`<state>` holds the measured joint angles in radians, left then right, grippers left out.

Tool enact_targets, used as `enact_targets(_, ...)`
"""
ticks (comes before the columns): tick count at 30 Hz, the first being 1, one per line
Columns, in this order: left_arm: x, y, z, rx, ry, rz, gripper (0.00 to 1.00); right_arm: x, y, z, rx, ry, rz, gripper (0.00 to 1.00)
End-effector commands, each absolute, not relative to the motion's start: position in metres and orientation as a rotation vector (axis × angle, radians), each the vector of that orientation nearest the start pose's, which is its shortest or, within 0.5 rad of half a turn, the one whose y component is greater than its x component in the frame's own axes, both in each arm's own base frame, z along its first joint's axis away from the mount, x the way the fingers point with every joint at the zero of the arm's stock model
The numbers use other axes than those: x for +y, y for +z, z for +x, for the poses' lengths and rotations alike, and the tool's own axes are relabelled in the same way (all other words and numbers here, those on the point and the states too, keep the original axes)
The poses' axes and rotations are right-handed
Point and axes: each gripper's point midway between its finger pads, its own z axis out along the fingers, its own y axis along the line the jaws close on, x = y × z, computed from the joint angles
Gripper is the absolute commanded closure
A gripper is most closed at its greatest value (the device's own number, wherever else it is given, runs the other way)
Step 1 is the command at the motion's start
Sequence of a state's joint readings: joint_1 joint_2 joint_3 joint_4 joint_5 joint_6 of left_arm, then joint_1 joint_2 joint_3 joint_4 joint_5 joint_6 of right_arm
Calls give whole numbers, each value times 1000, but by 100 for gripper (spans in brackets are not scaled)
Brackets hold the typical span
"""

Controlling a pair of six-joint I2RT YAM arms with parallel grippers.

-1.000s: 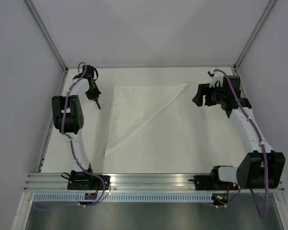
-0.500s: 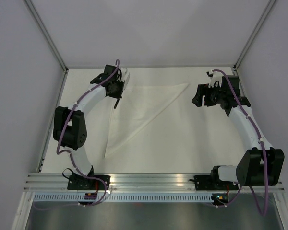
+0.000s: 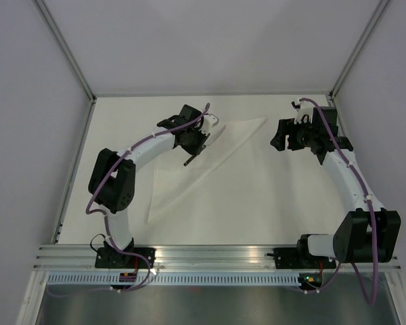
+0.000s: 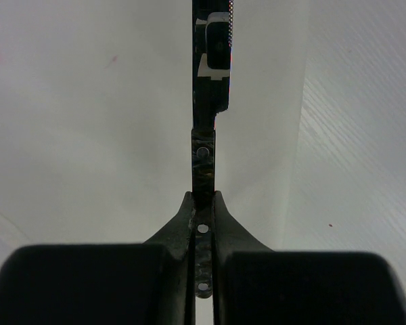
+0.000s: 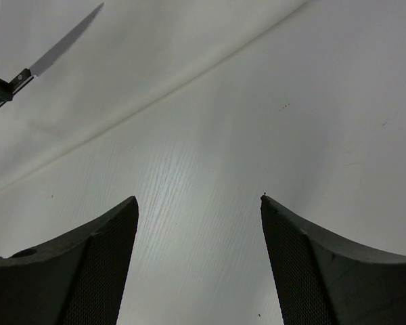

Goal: Fold the napkin, place the utensils inside, and roll it up
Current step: Place the utensil onto the napkin

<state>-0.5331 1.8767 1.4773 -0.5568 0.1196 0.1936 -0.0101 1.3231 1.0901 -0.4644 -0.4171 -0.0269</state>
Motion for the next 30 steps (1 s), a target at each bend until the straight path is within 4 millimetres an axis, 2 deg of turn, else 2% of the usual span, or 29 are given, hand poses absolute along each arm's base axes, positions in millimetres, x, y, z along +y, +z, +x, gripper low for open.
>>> enact_targets(1, -259, 78, 382, 2346, -344, 1047, 98, 65, 203, 370, 2180, 423, -250, 21)
enact_targets(8, -280, 59, 361, 2346, -345, 1131, 98, 65, 203, 371, 2182, 419, -250, 22)
enact_targets(13, -286, 56, 359, 2354, -361, 1132, 98, 63, 202, 371, 2184, 415, -246, 22)
enact_targets(25, -286, 31, 350, 2430, -372, 1117, 98, 63, 200, 371, 2190, 413, -247, 22)
enact_targets(30, -288, 30, 348, 2448, -379, 1091, 98, 63, 199, 371, 2193, 414, -247, 22)
